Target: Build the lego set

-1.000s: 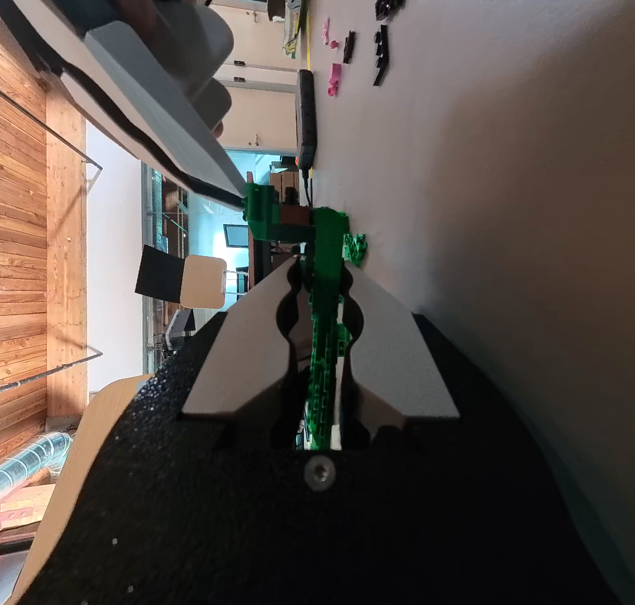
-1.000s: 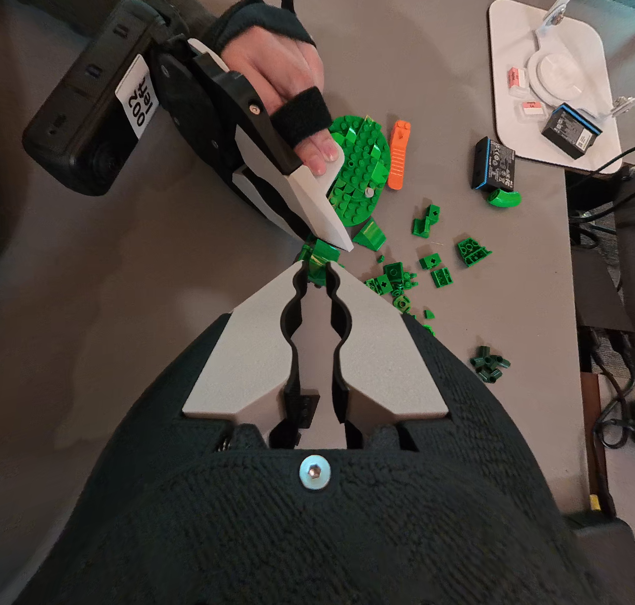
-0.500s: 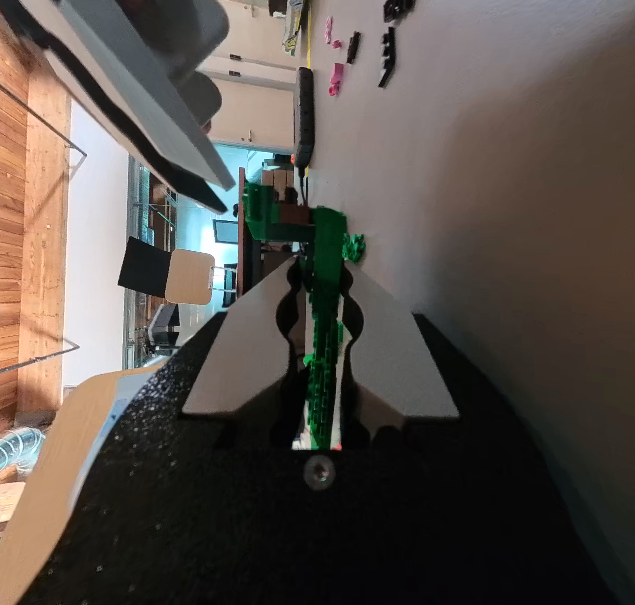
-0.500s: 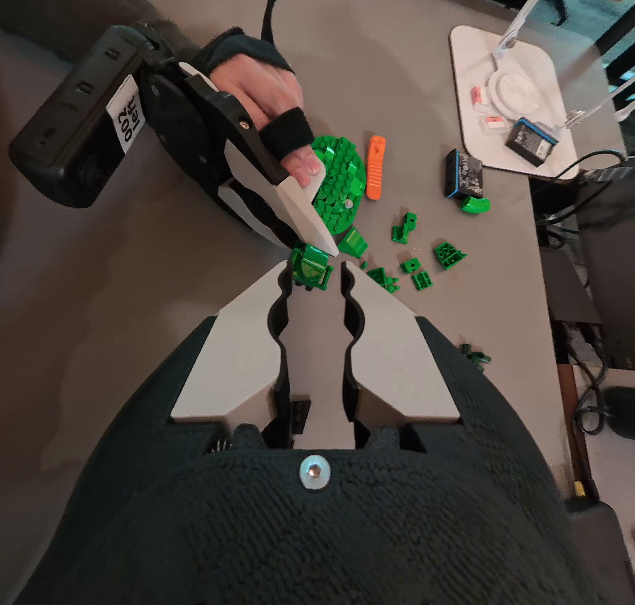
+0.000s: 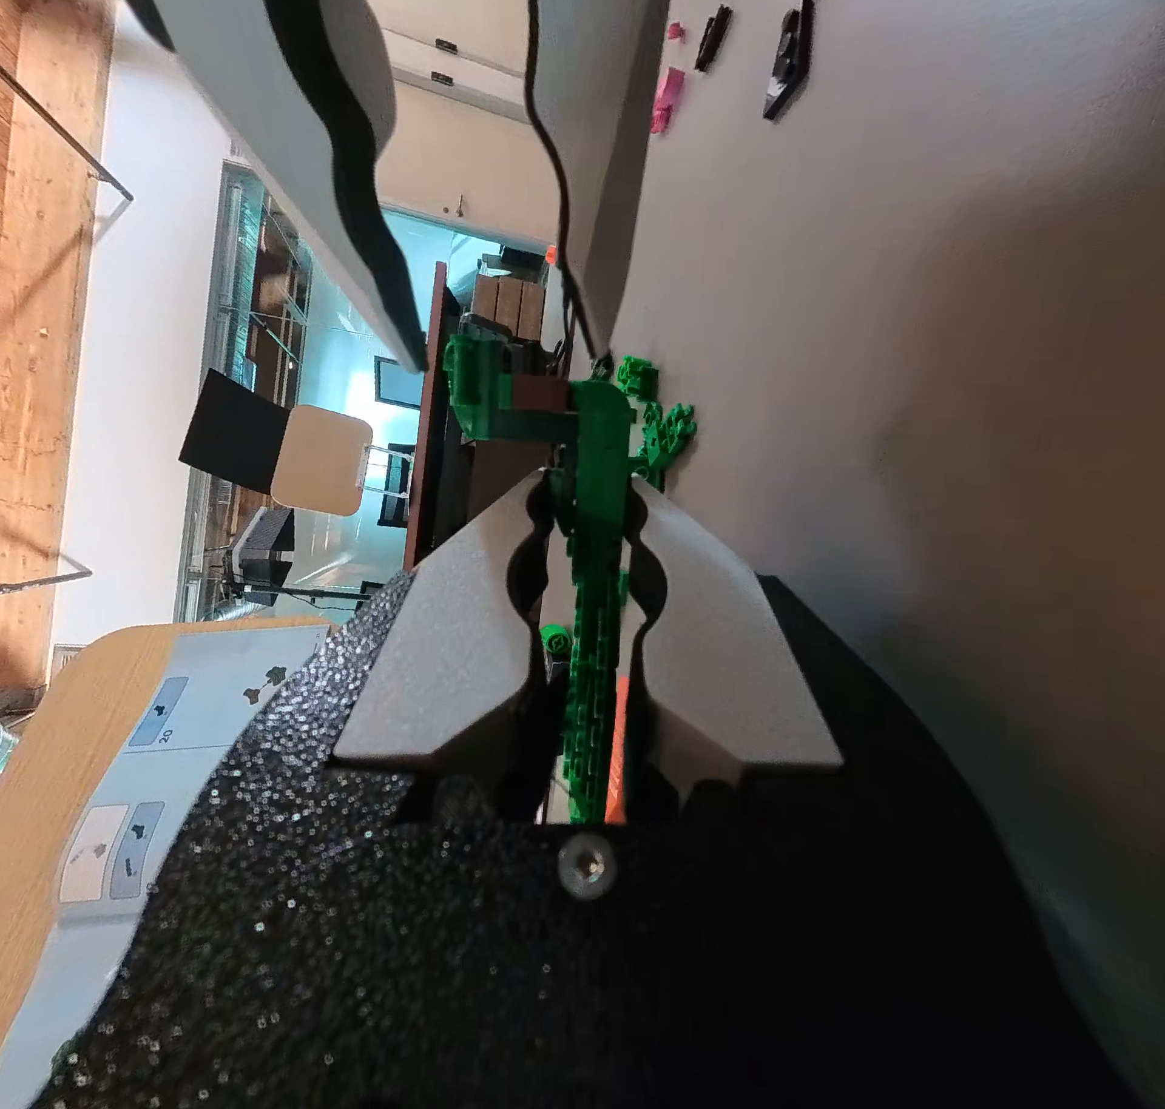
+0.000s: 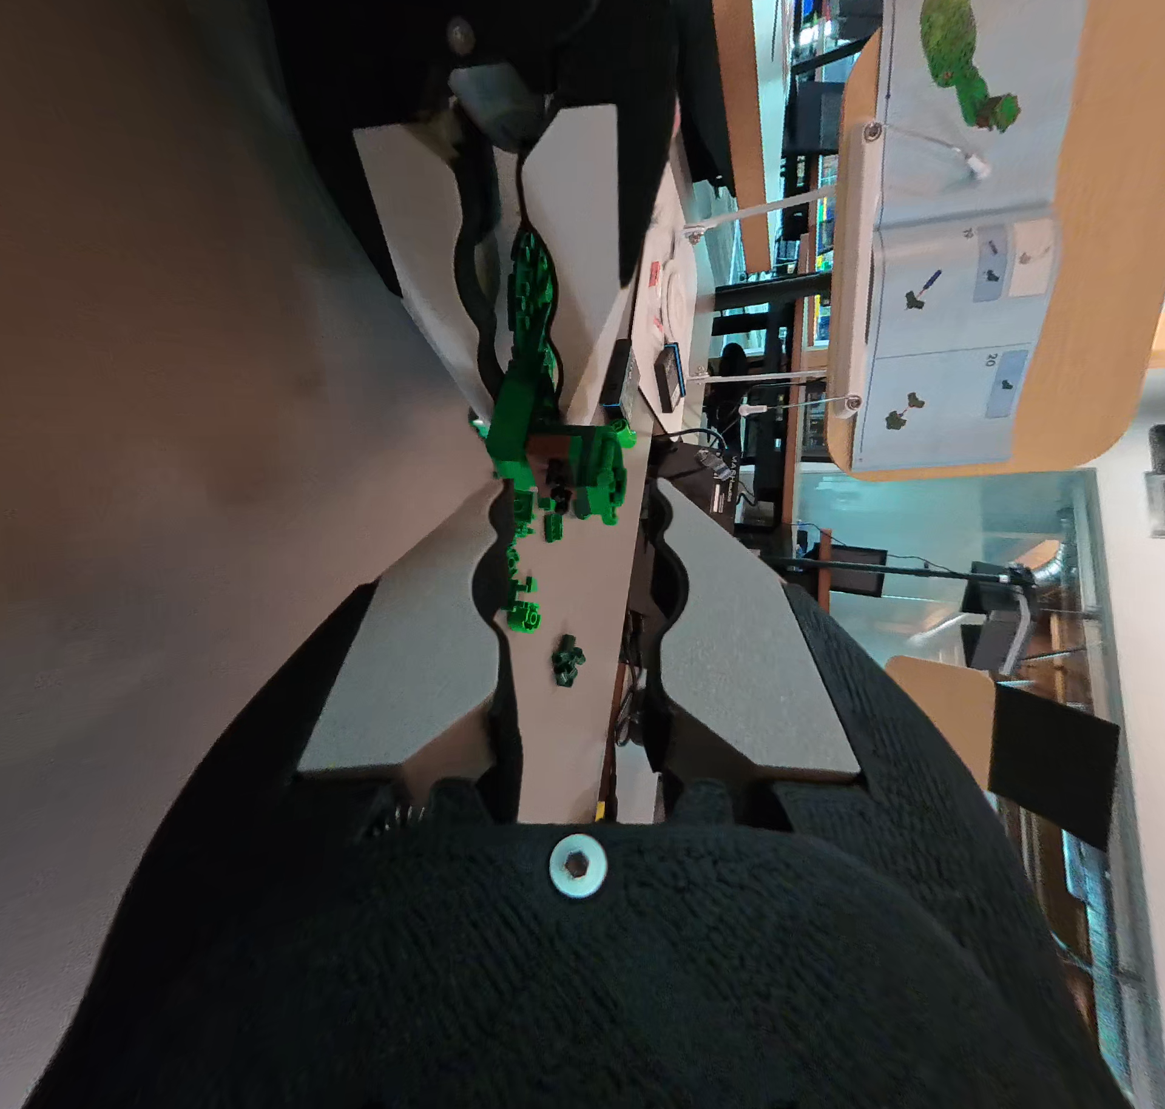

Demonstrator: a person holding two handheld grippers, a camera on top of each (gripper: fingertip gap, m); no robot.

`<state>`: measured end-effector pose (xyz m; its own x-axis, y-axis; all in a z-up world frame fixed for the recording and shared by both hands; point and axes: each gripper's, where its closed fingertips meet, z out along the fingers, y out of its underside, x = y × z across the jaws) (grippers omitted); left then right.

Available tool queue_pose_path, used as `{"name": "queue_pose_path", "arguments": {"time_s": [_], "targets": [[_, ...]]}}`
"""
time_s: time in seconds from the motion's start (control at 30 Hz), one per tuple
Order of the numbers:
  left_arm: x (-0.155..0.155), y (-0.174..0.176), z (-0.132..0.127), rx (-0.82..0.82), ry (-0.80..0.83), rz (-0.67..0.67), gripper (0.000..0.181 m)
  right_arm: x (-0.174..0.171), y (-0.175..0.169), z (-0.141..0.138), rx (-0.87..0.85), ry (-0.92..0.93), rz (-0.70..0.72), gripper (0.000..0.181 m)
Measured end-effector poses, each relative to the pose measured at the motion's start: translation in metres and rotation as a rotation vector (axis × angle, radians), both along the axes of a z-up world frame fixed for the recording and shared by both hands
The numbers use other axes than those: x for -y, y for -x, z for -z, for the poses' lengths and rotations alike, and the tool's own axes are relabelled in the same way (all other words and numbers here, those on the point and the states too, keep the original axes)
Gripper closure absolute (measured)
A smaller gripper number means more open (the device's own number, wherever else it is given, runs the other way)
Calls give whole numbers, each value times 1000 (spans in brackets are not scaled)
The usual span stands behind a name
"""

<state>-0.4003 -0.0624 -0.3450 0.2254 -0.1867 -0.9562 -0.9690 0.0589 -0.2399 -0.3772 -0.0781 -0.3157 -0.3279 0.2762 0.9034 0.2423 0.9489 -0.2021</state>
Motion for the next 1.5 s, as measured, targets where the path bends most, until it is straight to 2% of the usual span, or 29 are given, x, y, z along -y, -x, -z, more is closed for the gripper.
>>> {"name": "queue_pose_path", "arguments": {"time_s": [0.17,0.6,0.67,0.77,0.83,1.0,1.3,1.37,1.43,1.5], "targets": [[1,-2,0,1,1,7,163,2,0,-1,-8,-20,-14,159],[2,-2,1,51,31,9,162,1,2,-2,32,-138,35,162],[2,0,1,44,28,6,163,1,3,-2,22,-117,35,161],[2,-3,-4,62,6,16,163,1,1,-6,11,44,39,157],[3,-4,-6,53,-10,22,163,-5,-1,-6,33,79,75,140],[3,-4,-4,53,-3,26,162,-3,-2,-4,34,19,46,160],[2,-1,2,2,9,16,163,-8,0,-2,37,-43,70,171],[2,-1,-1,34,7,13,163,-8,1,-6,17,17,79,168],[2,-1,3,20,26,17,162,-10,1,-8,18,31,84,147],[2,-3,2,5,13,23,162,-6,-1,-7,39,19,55,140]]}}
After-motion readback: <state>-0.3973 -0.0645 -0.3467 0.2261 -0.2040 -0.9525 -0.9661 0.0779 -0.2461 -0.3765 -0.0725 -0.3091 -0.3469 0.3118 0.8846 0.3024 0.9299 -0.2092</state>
